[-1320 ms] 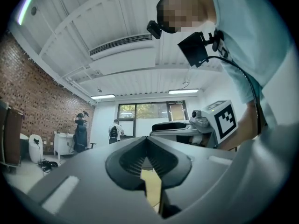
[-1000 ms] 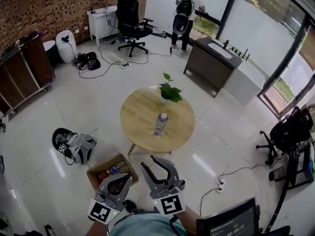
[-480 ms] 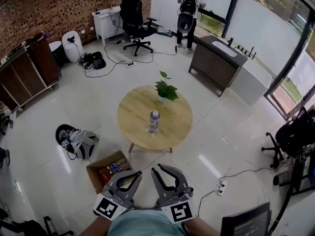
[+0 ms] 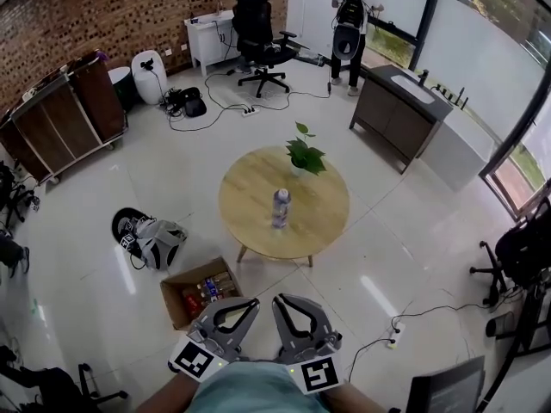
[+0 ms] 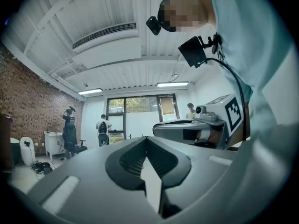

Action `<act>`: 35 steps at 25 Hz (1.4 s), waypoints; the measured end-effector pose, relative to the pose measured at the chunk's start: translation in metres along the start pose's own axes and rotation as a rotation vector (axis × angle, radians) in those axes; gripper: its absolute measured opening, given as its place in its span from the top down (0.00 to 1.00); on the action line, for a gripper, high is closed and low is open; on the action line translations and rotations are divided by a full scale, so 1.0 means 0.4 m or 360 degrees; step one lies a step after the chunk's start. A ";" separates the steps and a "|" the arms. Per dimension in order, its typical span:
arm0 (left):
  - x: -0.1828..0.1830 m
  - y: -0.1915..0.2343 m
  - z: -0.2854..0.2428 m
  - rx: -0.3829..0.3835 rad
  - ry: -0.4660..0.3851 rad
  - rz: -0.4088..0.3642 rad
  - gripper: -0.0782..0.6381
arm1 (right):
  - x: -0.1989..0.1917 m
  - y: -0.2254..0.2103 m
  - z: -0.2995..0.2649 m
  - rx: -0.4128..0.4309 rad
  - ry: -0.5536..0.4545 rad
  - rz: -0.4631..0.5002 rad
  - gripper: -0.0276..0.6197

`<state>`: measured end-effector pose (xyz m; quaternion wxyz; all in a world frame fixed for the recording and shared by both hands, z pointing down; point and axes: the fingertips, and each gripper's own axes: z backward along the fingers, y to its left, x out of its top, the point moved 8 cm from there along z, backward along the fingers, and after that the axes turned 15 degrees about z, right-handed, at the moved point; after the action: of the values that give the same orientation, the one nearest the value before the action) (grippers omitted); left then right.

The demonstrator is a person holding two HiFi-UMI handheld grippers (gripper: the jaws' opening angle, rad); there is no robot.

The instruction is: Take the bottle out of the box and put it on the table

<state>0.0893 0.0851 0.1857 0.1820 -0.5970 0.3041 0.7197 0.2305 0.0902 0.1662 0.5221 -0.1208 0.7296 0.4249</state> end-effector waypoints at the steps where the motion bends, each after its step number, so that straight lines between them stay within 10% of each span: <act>1: 0.001 -0.003 0.000 0.0005 -0.0004 0.0000 0.88 | 0.003 -0.001 0.001 0.0004 -0.0007 0.0003 0.92; 35: -0.006 -0.020 -0.005 0.0075 -0.0013 -0.0011 0.88 | -0.009 -0.016 -0.013 0.0030 -0.0063 0.0001 0.95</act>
<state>0.0964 0.0899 0.1860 0.1998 -0.5907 0.3181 0.7142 0.2327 0.0815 0.1668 0.5375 -0.1072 0.7230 0.4205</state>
